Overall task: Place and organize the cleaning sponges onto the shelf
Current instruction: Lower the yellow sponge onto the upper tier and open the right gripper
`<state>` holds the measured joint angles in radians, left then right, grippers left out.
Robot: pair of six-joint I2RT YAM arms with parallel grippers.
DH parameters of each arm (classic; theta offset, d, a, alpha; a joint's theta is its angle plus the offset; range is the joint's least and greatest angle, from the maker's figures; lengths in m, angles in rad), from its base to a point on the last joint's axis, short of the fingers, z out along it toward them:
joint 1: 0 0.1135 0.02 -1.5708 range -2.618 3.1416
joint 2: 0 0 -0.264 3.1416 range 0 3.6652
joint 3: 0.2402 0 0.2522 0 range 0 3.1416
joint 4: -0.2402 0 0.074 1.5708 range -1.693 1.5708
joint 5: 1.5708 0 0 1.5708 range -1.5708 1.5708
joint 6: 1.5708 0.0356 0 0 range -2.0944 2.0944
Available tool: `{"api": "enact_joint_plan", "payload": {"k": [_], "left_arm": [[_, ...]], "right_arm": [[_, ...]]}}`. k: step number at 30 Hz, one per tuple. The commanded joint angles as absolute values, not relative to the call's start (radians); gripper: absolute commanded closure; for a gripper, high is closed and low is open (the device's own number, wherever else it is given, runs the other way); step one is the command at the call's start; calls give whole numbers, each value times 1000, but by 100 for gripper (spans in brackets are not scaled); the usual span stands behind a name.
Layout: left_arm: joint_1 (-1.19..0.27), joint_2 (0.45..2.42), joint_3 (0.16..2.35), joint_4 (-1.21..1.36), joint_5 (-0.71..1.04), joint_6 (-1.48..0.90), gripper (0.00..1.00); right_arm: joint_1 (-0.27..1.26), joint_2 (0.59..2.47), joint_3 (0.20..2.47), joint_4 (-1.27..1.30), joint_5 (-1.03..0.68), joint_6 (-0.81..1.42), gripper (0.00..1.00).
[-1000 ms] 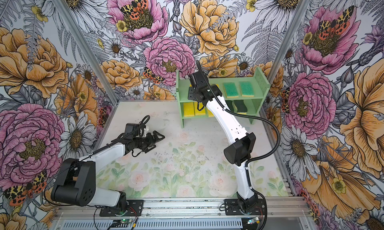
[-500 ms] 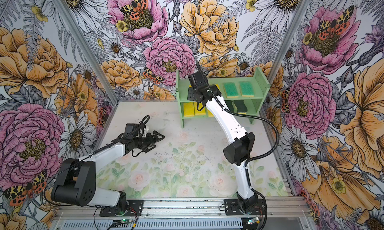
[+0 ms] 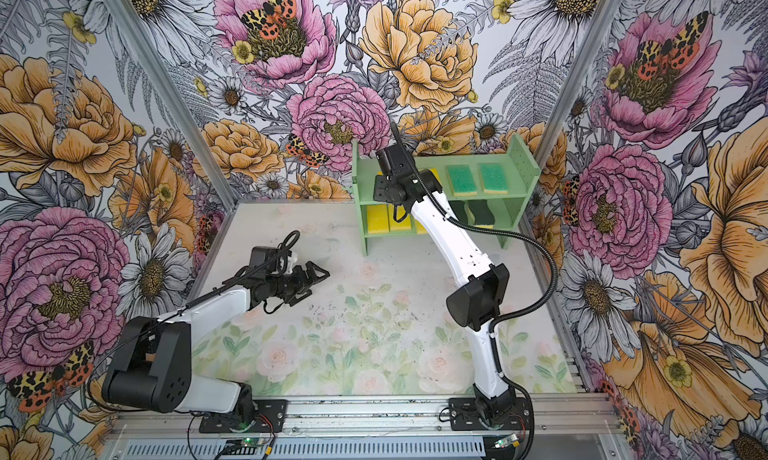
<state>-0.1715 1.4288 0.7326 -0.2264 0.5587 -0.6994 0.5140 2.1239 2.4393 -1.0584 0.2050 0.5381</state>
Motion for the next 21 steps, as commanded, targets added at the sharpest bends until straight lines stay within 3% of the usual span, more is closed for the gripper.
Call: {"api": "enact_joint_plan", "payload": {"k": [1,21], "left_arm": [[-155,1406,723,-200,573,-683,1],[-155,1409,723,-200,575,-681,1]], "right_arm": [[520,2146,2467,-1057,198,530,38],[511,2164,2480,-1055,185,484,35]]}}
